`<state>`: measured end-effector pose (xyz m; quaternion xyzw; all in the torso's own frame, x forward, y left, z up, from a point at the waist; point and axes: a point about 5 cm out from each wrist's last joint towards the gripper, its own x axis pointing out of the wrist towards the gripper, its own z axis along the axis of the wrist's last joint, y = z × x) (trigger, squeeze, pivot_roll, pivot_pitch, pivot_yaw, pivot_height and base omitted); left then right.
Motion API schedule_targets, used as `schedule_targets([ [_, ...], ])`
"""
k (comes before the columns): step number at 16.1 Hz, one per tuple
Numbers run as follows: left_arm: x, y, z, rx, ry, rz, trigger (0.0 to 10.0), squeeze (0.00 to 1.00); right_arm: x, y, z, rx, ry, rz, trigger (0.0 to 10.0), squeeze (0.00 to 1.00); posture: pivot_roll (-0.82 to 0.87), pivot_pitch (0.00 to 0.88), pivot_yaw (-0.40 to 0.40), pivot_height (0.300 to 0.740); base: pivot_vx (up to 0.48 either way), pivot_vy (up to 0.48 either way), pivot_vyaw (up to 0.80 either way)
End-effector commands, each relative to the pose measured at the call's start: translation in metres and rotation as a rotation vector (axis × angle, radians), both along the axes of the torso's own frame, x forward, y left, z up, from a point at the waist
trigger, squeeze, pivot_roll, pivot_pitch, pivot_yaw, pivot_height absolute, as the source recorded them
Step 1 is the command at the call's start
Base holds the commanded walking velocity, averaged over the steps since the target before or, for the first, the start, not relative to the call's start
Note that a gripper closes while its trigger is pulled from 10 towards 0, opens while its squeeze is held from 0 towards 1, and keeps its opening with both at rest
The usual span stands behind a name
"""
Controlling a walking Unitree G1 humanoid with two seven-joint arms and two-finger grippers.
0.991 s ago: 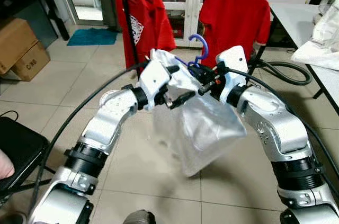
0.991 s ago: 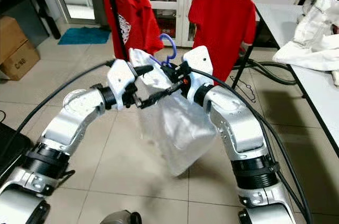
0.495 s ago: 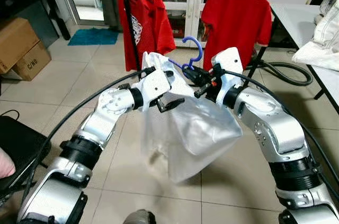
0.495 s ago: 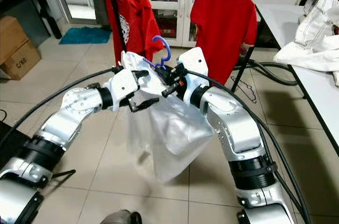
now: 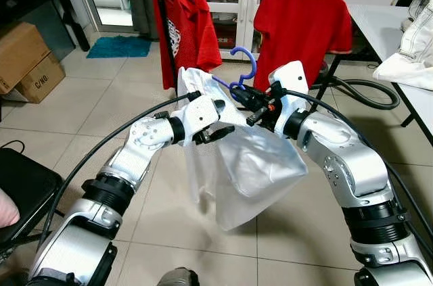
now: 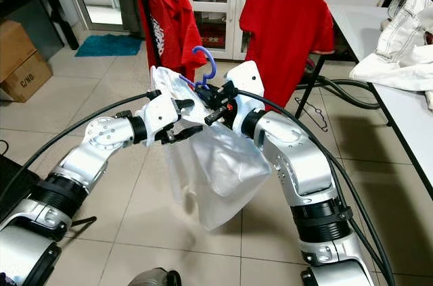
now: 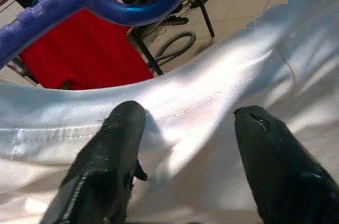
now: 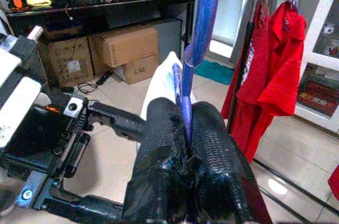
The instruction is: Hang hanger
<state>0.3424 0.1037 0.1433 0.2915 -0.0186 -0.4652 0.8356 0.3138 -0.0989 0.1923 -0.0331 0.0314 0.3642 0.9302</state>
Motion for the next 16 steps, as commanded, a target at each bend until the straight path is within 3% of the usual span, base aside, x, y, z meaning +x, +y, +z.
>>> schedule_targets([
  [1, 0.003, -0.0004, 0.0025, 0.019, -0.015, 0.001, 0.0, 0.0, -0.0021, 0.0021, 0.0149, 0.038, -0.051, 0.021, 10.0, 0.0, -0.02, 0.0, 0.064, 0.74, 0.0, 0.0, 0.0],
  [16, 0.0084, -0.0002, 0.0038, -0.037, -0.065, 0.046, 0.0, 0.0, -0.0035, 0.0038, 0.0118, 0.037, -0.031, 0.018, 10.0, 0.0, -0.03, 0.0, 0.068, 0.74, 0.0, 0.0, 0.0],
])
